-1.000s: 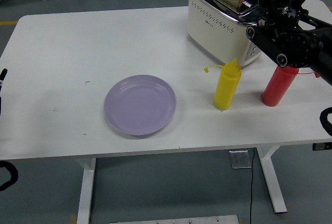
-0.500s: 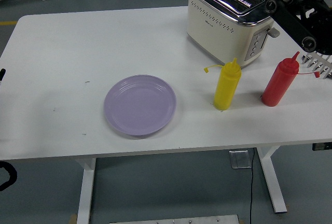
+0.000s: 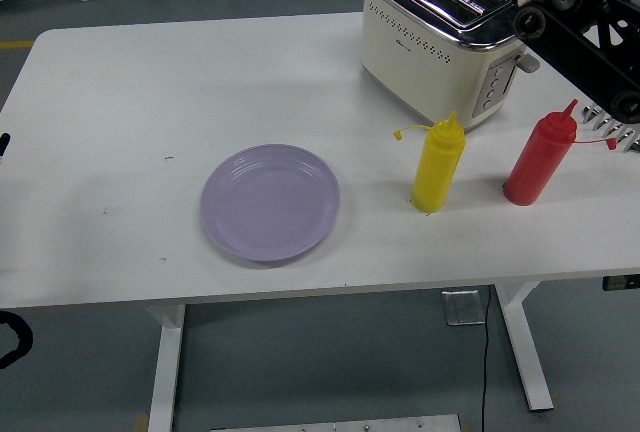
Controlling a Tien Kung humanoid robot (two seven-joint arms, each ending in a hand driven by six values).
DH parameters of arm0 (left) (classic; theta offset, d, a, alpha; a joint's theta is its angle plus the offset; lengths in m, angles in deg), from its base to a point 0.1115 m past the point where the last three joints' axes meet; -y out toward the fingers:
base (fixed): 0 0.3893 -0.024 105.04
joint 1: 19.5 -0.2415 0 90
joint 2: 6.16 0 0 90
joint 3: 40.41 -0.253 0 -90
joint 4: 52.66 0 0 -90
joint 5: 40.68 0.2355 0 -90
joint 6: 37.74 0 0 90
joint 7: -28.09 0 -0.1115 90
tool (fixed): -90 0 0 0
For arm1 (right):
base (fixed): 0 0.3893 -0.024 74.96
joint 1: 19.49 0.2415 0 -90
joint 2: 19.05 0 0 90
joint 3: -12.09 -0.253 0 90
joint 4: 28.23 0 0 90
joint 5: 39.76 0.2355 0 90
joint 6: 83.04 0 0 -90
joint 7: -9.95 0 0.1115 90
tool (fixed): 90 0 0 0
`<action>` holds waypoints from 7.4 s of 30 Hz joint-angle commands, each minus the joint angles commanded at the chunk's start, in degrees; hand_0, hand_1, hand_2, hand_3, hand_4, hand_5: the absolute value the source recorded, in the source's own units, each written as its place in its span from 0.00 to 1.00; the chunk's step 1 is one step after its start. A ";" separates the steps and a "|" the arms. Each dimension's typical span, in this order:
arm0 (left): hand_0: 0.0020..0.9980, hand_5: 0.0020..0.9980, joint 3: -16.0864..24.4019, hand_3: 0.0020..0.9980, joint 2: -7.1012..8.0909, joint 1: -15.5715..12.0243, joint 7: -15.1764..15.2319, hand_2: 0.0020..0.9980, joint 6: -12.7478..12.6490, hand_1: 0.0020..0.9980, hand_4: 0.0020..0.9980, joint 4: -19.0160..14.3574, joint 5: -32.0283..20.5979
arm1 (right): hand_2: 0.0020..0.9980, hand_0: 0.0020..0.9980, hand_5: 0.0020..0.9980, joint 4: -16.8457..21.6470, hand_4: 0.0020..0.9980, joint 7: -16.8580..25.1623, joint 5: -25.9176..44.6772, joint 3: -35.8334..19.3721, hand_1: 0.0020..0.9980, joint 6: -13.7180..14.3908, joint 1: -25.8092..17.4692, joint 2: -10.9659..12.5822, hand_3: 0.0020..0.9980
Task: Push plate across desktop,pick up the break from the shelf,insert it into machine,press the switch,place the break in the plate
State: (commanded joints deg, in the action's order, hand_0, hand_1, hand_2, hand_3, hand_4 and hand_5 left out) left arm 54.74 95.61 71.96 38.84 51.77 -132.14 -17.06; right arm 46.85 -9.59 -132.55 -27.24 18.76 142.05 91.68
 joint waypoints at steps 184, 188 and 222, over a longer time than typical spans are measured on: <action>0.82 1.00 -0.47 0.85 -0.73 -0.30 0.15 0.92 -0.17 0.86 0.65 -0.03 0.17 | 0.80 0.82 0.54 12.18 0.45 16.26 68.17 -61.54 0.79 -3.18 -66.97 -3.18 0.78; 0.82 1.00 -0.52 0.85 -0.73 -0.41 0.16 0.92 -0.18 0.86 0.65 -0.02 0.19 | 0.80 0.82 0.54 11.89 0.45 16.69 67.64 -61.95 0.79 -3.51 -67.95 -4.11 0.78; 0.82 1.00 -0.53 0.85 -0.72 -0.04 0.16 0.92 -0.26 0.86 0.65 -0.11 0.19 | 0.80 0.82 0.54 11.15 0.46 17.21 68.02 -63.62 0.79 -4.15 -67.72 -4.69 0.78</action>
State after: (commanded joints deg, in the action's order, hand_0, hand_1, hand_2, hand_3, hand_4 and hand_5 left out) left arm 54.22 94.88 71.92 39.00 51.50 -132.25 -16.87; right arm 58.00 7.62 -64.52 -90.86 14.61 74.33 86.99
